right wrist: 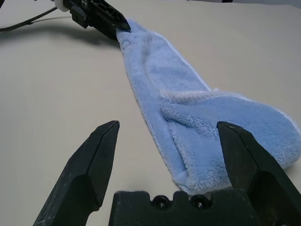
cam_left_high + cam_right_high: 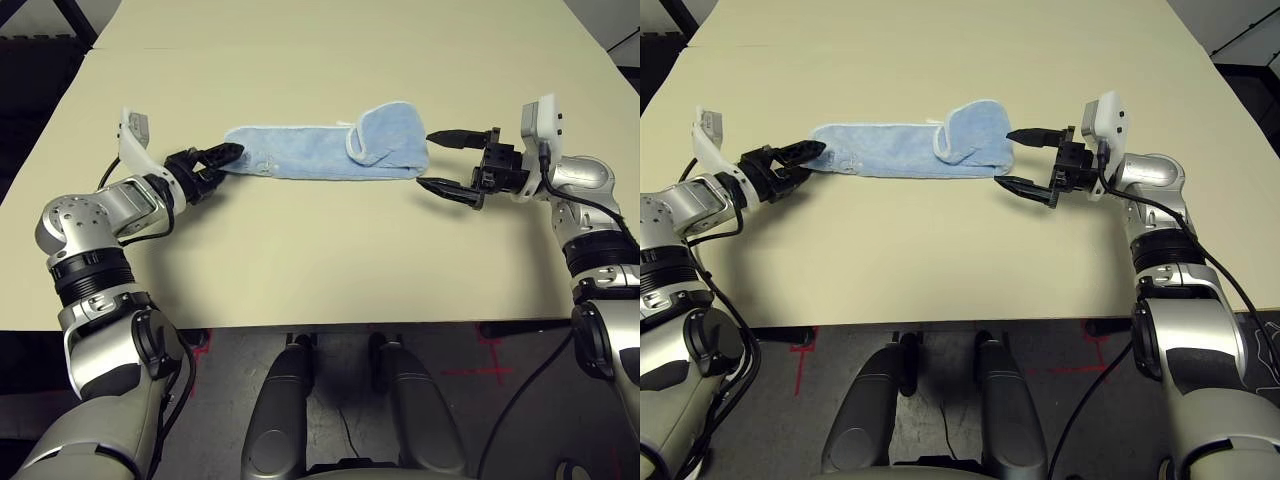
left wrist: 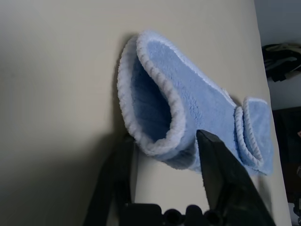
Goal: Fold the towel and set it aside.
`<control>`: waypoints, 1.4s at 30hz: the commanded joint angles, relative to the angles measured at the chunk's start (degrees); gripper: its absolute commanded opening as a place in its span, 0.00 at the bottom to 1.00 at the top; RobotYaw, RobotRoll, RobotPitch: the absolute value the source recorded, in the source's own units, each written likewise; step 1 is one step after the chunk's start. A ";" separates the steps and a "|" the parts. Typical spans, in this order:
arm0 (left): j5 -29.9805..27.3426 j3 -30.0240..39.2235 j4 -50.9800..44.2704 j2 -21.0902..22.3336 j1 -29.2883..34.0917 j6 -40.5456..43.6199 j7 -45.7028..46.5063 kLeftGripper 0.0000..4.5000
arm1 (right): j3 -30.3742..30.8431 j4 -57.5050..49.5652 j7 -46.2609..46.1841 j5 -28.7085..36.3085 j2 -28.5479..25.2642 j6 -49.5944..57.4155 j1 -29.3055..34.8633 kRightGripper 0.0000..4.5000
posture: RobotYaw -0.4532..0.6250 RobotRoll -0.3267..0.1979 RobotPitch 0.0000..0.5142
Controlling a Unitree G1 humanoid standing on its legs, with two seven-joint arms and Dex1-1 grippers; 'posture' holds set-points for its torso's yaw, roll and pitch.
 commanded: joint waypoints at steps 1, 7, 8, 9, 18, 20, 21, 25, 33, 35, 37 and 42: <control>0.59 -0.16 0.63 0.47 0.92 0.20 0.47 0.21 | -0.37 -1.02 0.17 -0.31 -0.38 -0.43 1.05 1.00 | 0.47 0.62 0.50; 0.74 0.45 -0.21 1.30 1.61 -0.29 0.82 0.01 | -0.40 -1.11 0.18 -0.25 -0.38 -0.38 1.21 1.00 | 0.47 0.62 0.49; 0.71 0.56 -0.47 1.63 1.81 -0.20 0.81 0.01 | -0.42 -1.13 0.18 -0.23 -0.41 -0.37 1.25 1.00 | 0.47 0.62 0.49; 0.62 0.69 -0.74 2.00 2.03 -0.02 0.77 0.01 | -0.44 -1.17 0.19 -0.22 -0.45 -0.35 1.29 1.00 | 0.47 0.62 0.49; -0.53 1.78 -6.51 6.65 8.55 3.27 -0.37 0.01 | -0.49 -0.19 -0.09 -0.43 -0.54 -0.48 0.55 1.00 | 0.48 0.62 0.49; -0.82 2.67 -7.77 7.62 9.86 3.80 -0.50 0.01 | -0.42 0.00 -0.10 -0.48 -0.36 -0.53 0.32 1.00 | 0.48 0.62 0.49; -0.99 2.95 -8.32 7.92 10.29 4.07 -0.51 0.01 | -0.42 0.08 -0.07 -0.48 -0.32 -0.54 0.25 1.00 | 0.49 0.62 0.49; -1.78 3.54 -10.61 8.20 10.86 5.24 -0.39 0.01 | -0.37 0.51 0.05 -0.59 -0.23 -0.65 0.01 1.00 | 0.49 0.62 0.49; 0.19 -5.71 -12.46 9.84 5.78 1.06 -5.71 0.01 | 0.47 2.12 0.47 -1.85 -1.05 0.97 -0.14 1.00 | 0.49 0.62 0.48; 0.03 -8.00 -12.22 9.90 3.29 0.71 -7.39 0.01 | 0.71 2.37 0.48 -2.50 -1.30 0.97 0.08 1.00 | 0.49 0.62 0.48; -0.20 -9.78 -12.00 9.40 0.60 0.76 -8.64 0.01 | 0.61 2.60 0.37 -2.86 -1.22 0.61 0.14 1.00 | 0.49 0.62 0.48; 0.32 -13.77 -11.06 7.83 -4.71 -0.36 -11.08 0.01 | 0.35 3.16 0.15 -3.38 -0.89 0.10 -0.16 1.00 | 0.50 0.62 0.48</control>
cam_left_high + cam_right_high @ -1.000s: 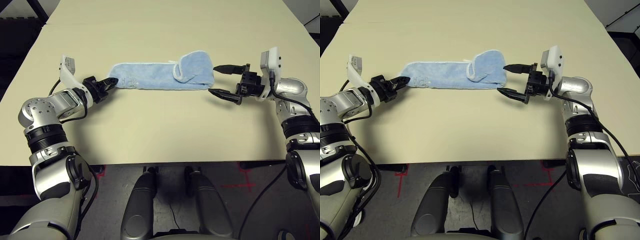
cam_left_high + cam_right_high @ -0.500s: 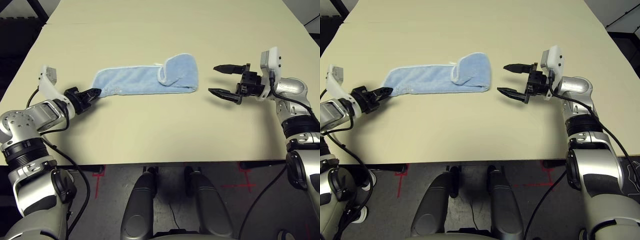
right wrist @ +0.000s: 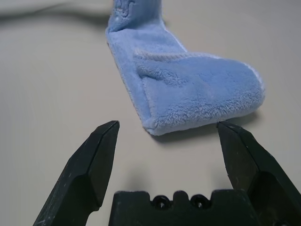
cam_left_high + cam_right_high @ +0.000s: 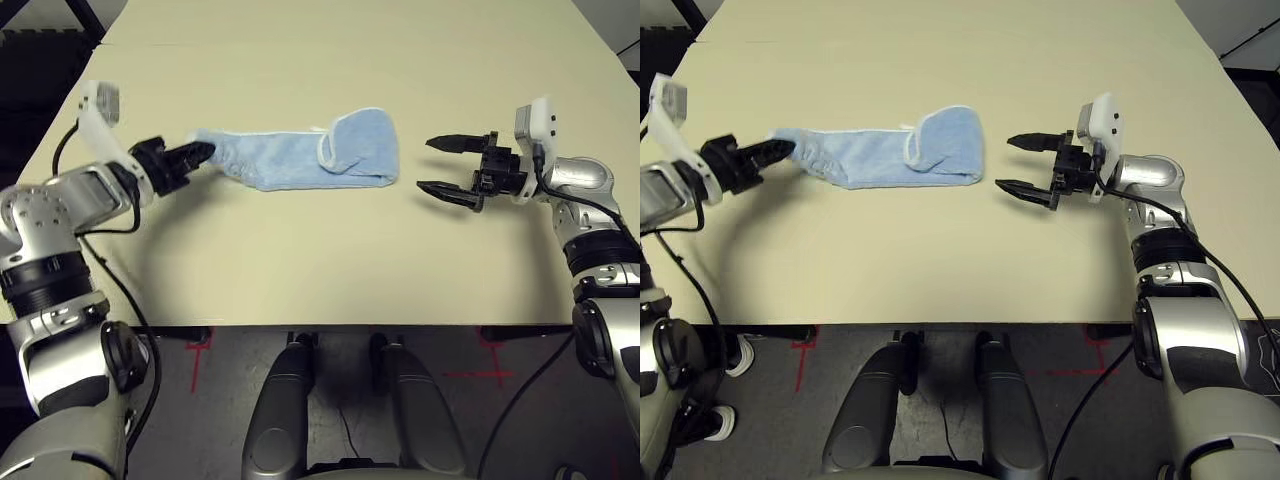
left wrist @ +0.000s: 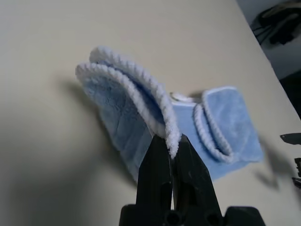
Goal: Fold the towel and set it aside.
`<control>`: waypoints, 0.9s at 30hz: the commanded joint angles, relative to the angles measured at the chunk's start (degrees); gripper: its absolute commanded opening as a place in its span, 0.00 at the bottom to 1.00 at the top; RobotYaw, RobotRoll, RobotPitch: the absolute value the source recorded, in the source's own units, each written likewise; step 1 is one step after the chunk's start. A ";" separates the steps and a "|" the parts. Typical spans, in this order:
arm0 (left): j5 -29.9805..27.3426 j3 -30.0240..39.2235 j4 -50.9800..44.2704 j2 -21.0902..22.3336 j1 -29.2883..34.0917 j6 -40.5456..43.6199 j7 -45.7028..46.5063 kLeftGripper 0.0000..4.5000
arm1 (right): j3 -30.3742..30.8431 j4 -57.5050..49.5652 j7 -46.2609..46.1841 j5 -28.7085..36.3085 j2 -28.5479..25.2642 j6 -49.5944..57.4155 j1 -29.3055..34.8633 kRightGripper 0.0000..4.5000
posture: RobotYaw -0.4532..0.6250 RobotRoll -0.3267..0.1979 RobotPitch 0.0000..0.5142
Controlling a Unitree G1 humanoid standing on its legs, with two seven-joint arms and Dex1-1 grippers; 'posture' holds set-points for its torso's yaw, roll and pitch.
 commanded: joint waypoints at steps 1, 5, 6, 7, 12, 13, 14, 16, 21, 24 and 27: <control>0.58 -3.06 0.61 -1.49 -3.15 -0.98 -2.00 0.01 | -0.08 0.74 0.26 -0.67 -0.59 -0.58 0.22 1.00 | 0.49 0.62 0.48; 0.00 -4.77 0.59 -4.05 -6.15 -0.56 -3.15 0.01 | -0.18 1.07 0.14 -0.91 -0.55 -0.84 -0.02 1.00 | 0.49 0.62 0.48; -0.17 -5.33 0.22 -5.10 -6.51 -0.49 -3.33 0.01 | -0.20 1.16 0.11 -0.95 -0.58 -0.89 -0.07 1.00 | 0.50 0.62 0.48; -0.17 -5.71 -0.03 -5.81 -6.74 -0.46 -3.52 0.01 | -0.21 1.25 0.09 -0.99 -0.60 -0.93 -0.13 1.00 | 0.50 0.62 0.48; 0.04 -7.98 -1.65 -12.39 -6.70 -1.07 -2.62 0.01 | -0.21 1.28 -0.08 -1.04 -0.52 -1.04 -0.13 1.00 | 0.49 0.62 0.48; 0.35 -8.51 -1.84 -13.37 -6.52 -1.34 -2.58 0.01 | -0.22 1.19 -0.12 -1.02 -0.48 -1.04 -0.09 1.00 | 0.49 0.62 0.48; 0.74 -8.77 -1.63 -14.49 -6.46 -1.84 -2.17 0.01 | -0.31 1.20 -0.24 -0.95 -0.47 -1.02 -0.09 1.00 | 0.49 0.62 0.48; 1.57 -9.28 -0.82 -16.32 -6.49 -3.14 -1.55 0.01 | -0.68 1.52 -0.93 -0.86 -0.51 -1.14 -0.23 1.00 | 0.49 0.62 0.48; 3.61 -11.71 0.51 -18.65 -7.32 -5.76 -1.72 0.01 | -1.01 2.27 -1.50 -0.63 -0.67 -0.81 -0.99 1.00 | 0.49 0.62 0.47; 4.24 -12.86 1.07 -19.32 -8.24 -6.15 -2.33 0.01 | -0.93 2.69 -1.48 -0.73 -0.61 -1.08 -1.28 1.00 | 0.50 0.62 0.47; 4.00 -13.01 1.50 -20.24 -9.49 -5.83 -2.58 0.01 | -0.86 2.97 -1.45 -0.80 -0.50 -1.28 -1.39 1.00 | 0.50 0.62 0.46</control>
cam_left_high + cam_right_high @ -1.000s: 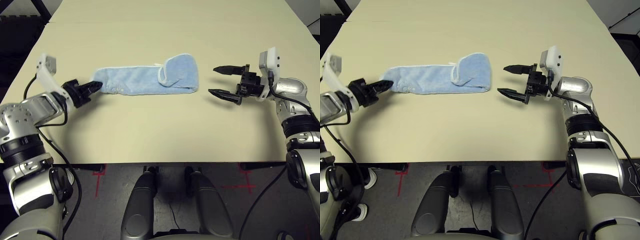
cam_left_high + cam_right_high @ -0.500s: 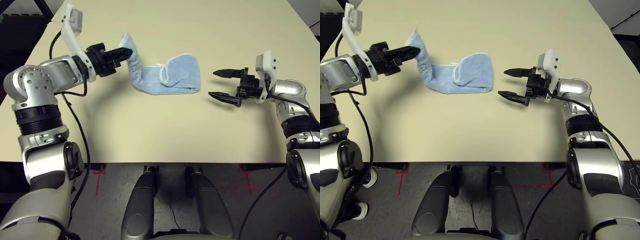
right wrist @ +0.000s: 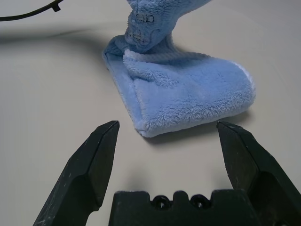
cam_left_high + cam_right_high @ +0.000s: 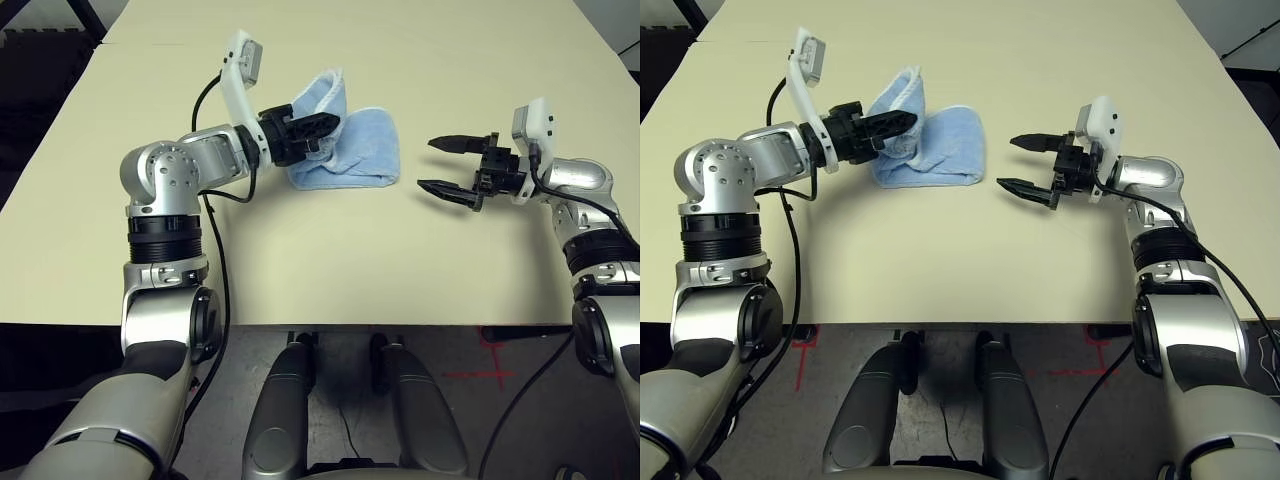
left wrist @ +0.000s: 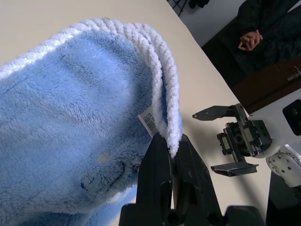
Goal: Fold the towel and set it aside.
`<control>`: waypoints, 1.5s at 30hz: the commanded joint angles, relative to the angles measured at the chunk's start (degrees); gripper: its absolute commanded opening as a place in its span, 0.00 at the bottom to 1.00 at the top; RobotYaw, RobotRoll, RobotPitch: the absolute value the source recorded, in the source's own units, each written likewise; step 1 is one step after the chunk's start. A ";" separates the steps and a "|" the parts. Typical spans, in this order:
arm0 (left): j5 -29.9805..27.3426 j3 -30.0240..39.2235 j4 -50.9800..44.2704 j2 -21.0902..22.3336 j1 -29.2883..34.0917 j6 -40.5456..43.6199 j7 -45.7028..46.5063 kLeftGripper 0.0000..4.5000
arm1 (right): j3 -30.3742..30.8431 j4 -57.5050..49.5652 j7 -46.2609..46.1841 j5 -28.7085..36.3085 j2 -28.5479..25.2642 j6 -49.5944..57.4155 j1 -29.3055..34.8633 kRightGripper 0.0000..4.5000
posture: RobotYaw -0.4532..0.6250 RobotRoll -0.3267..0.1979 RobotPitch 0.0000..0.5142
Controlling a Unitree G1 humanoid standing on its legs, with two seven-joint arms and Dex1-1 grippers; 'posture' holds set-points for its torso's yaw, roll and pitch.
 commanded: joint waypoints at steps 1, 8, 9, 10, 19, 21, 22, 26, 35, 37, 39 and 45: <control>-0.26 -0.58 0.27 -1.47 -1.90 0.36 -0.61 0.01 | -0.61 0.99 0.10 -0.34 -0.55 -0.78 0.00 1.00 | 0.50 0.62 0.46; -2.42 -0.84 -1.60 -3.05 -3.47 5.02 -1.62 0.01 | -0.55 1.42 0.08 -0.42 -0.51 -1.13 -0.12 1.00 | 0.50 0.62 0.46; -2.44 -1.52 -1.70 -2.60 -3.46 5.78 -2.28 0.01 | -0.54 1.45 0.10 -0.43 -0.52 -1.18 -0.14 1.00 | 0.50 0.62 0.46; -2.26 -2.43 -1.76 -2.02 -3.33 6.49 -3.12 0.01 | -0.53 1.46 0.12 -0.45 -0.54 -1.22 -0.16 1.00 | 0.50 0.62 0.46; 1.73 -8.91 0.97 -0.71 -2.44 5.11 -7.17 0.01 | -0.53 1.05 0.21 -0.43 -0.74 -1.45 0.32 1.00 | 0.49 0.62 0.46; 2.46 -9.24 2.24 -1.58 -3.34 4.26 -7.25 0.01 | -0.56 0.90 0.22 -0.40 -0.81 -1.45 0.48 1.00 | 0.49 0.62 0.46; 2.86 -9.44 2.99 -2.14 -3.89 3.81 -7.25 0.01 | -0.55 0.90 0.19 -0.42 -0.81 -1.47 0.52 1.00 | 0.49 0.62 0.45; 4.89 -10.57 5.45 -3.10 -5.07 1.74 -7.87 0.01 | -0.50 0.98 0.08 -0.47 -0.70 -1.53 0.50 1.00 | 0.49 0.62 0.45; 10.91 -13.70 12.11 -4.79 -6.87 -4.57 -9.60 0.17 | -0.56 0.55 0.08 -0.37 -0.79 -1.65 0.90 1.00 | 0.49 0.62 0.45; 10.90 -13.61 11.13 -4.78 -6.66 -3.73 -9.98 0.33 | -0.60 0.48 0.04 -0.37 -0.91 -1.70 1.03 1.00 | 0.48 0.62 0.45; 10.68 -13.39 10.10 -4.59 -6.54 -2.83 -10.21 0.50 | -0.60 0.47 -0.05 -0.42 -0.99 -1.76 1.13 1.00 | 0.48 0.62 0.45; 8.49 -9.01 7.84 -5.68 -7.78 0.16 -7.94 1.00 | -0.52 0.49 -0.42 -0.49 -0.81 -1.80 1.14 1.00 | 0.49 0.62 0.45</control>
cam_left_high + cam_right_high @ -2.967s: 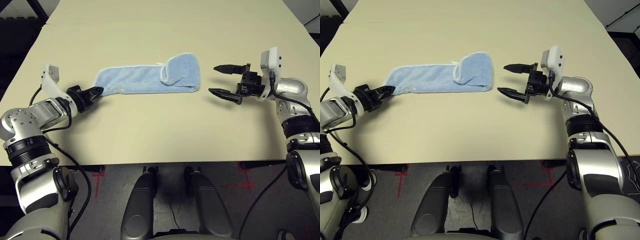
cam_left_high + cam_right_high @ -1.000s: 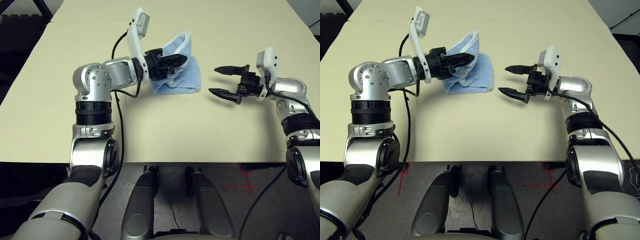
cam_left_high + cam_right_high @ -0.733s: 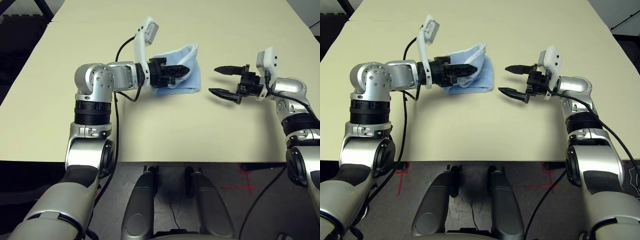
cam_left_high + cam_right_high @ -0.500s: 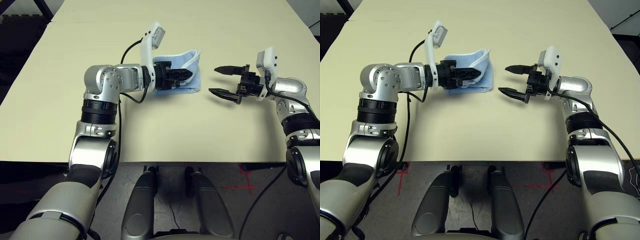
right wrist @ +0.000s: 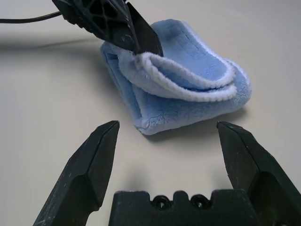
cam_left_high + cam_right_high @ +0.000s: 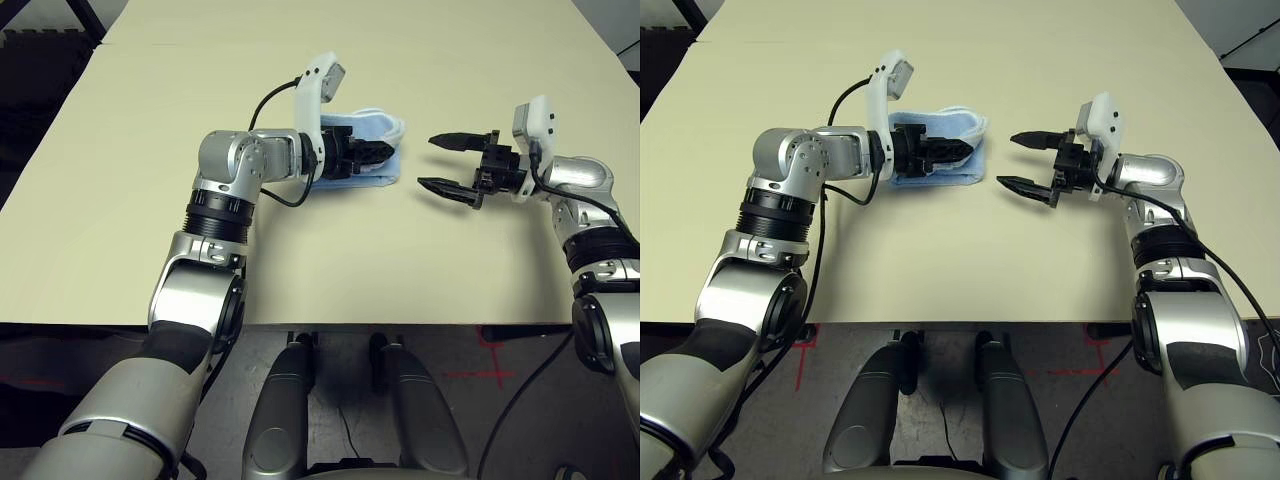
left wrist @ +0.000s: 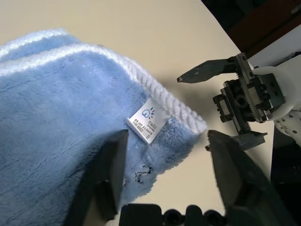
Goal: Fold the towel and set it aside.
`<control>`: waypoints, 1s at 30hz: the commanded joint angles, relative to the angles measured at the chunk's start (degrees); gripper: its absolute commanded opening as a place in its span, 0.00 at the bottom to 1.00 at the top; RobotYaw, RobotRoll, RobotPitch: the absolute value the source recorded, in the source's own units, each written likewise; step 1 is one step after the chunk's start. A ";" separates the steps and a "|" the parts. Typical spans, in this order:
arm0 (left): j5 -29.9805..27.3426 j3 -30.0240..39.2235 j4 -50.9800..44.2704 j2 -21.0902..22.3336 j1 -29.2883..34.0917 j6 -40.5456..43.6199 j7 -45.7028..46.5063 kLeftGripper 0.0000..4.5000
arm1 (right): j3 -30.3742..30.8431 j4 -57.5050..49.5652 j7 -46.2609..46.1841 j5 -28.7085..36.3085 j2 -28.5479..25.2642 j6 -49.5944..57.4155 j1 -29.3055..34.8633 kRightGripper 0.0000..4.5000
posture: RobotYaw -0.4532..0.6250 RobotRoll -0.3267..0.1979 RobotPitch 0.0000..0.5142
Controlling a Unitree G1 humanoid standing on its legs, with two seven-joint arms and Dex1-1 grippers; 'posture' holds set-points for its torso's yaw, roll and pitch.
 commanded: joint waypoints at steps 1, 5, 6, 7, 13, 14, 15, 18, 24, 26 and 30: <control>-2.13 3.69 -2.79 -1.64 -1.57 3.05 2.15 1.00 | -0.51 -0.14 -0.08 -0.44 -0.69 -0.79 0.89 1.00 | 0.49 0.62 0.45; -3.23 6.52 -5.68 -0.82 -1.01 5.40 3.31 1.00 | -0.93 -0.16 -0.44 0.10 -0.48 -0.21 0.82 1.00 | 0.49 0.62 0.45; -3.10 6.58 -6.38 0.30 -0.47 5.26 2.86 1.00 | -1.30 -0.10 -0.76 0.52 -0.36 0.43 0.66 1.00 | 0.49 0.62 0.45; -2.67 6.11 -7.07 1.64 0.19 4.55 1.98 1.00 | -1.62 -0.03 -1.03 0.91 -0.26 1.16 0.49 1.00 | 0.49 0.62 0.45; 1.14 1.62 -11.13 11.31 7.50 -9.00 -8.53 1.00 | -2.79 -0.39 -1.37 2.01 0.27 5.27 -0.15 1.00 | 0.48 0.62 0.47; 1.25 1.71 -11.60 12.24 8.45 -10.89 -9.73 1.00 | -2.85 -0.52 -1.05 2.10 0.31 5.62 -0.16 1.00 | 0.48 0.62 0.47; 1.74 1.57 -12.14 13.25 9.55 -12.66 -10.71 1.00 | -2.82 -0.51 -0.55 2.12 0.24 5.95 -0.20 1.00 | 0.48 0.62 0.47; 5.57 -1.22 -13.87 16.82 13.40 -20.24 -14.55 1.00 | -2.12 -0.14 1.33 1.41 0.00 5.52 -0.07 1.00 | 0.49 0.62 0.47; 8.12 -2.54 -15.52 19.94 17.49 -27.54 -18.98 1.00 | -2.28 1.18 2.59 0.98 0.15 5.09 -1.21 0.70 | 0.49 0.62 0.47; 7.82 -2.42 -15.97 20.65 17.79 -28.56 -20.82 1.00 | -2.32 1.40 2.79 0.94 0.17 5.05 -1.56 0.56 | 0.49 0.62 0.46; 8.55 -2.66 -15.60 21.62 17.15 -30.93 -23.01 1.00 | -2.35 1.40 3.25 1.03 0.20 5.18 -1.80 0.24 | 0.49 0.62 0.47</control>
